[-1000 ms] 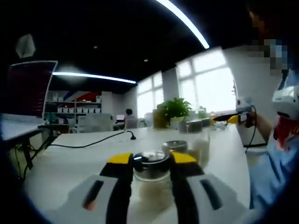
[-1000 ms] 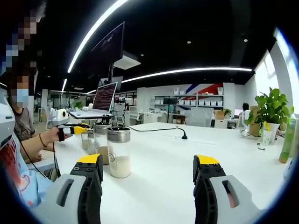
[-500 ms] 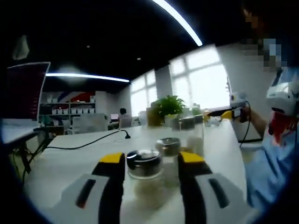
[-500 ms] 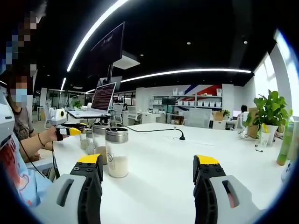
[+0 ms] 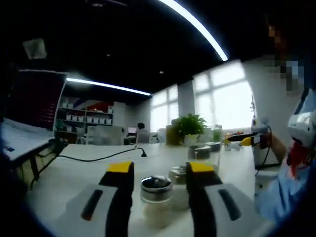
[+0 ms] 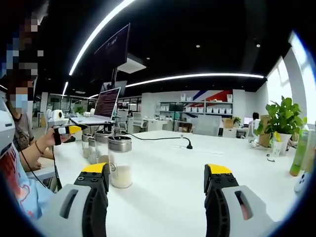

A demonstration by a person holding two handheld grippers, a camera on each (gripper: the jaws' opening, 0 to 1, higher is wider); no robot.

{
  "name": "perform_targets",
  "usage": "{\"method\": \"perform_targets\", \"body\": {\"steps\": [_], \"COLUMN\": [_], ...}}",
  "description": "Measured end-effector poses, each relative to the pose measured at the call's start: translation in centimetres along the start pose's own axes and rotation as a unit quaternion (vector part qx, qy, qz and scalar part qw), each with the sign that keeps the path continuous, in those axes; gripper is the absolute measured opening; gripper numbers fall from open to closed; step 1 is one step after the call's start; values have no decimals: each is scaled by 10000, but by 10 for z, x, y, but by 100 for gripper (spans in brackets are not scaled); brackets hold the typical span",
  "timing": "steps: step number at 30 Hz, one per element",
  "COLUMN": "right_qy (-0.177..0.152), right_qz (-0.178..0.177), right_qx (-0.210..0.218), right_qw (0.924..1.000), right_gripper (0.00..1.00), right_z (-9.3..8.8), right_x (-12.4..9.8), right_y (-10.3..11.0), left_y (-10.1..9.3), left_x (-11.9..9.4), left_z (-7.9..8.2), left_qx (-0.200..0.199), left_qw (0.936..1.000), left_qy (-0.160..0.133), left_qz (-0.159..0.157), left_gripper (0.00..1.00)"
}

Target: Rotate the seasoning bottle until the label or dispensing opening points toward the visible target arrow and the bottle remains upright within the marked orientation range

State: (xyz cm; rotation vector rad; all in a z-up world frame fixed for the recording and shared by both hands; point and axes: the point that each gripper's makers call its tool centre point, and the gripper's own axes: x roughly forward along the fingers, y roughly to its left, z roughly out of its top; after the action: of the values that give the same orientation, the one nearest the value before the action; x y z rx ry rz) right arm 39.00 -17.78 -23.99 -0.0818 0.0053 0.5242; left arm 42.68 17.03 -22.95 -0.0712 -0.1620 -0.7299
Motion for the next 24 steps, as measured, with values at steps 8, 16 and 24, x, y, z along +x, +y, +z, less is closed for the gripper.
{"method": "perform_targets", "body": {"steps": [8, 16, 24], "right_qy": [7, 21, -64], "right_qz": [-139, -370, -633], "right_qx": [-13, -15, -166], "right_qw": [9999, 9993, 9978], "right_gripper": [81, 82, 82], "right_z": [4, 12, 27], "right_x": [-4, -16, -34], "right_y": [-8, -17, -27], "left_y": [-31, -70, -62], "left_x": [-11, -28, -48], "left_z": [37, 83, 86], "left_qx": [173, 418, 616], "left_qw": [9997, 9972, 9898], "left_qy": [19, -29, 247], "left_qz": [190, 624, 1261], "left_gripper": [60, 86, 100]}}
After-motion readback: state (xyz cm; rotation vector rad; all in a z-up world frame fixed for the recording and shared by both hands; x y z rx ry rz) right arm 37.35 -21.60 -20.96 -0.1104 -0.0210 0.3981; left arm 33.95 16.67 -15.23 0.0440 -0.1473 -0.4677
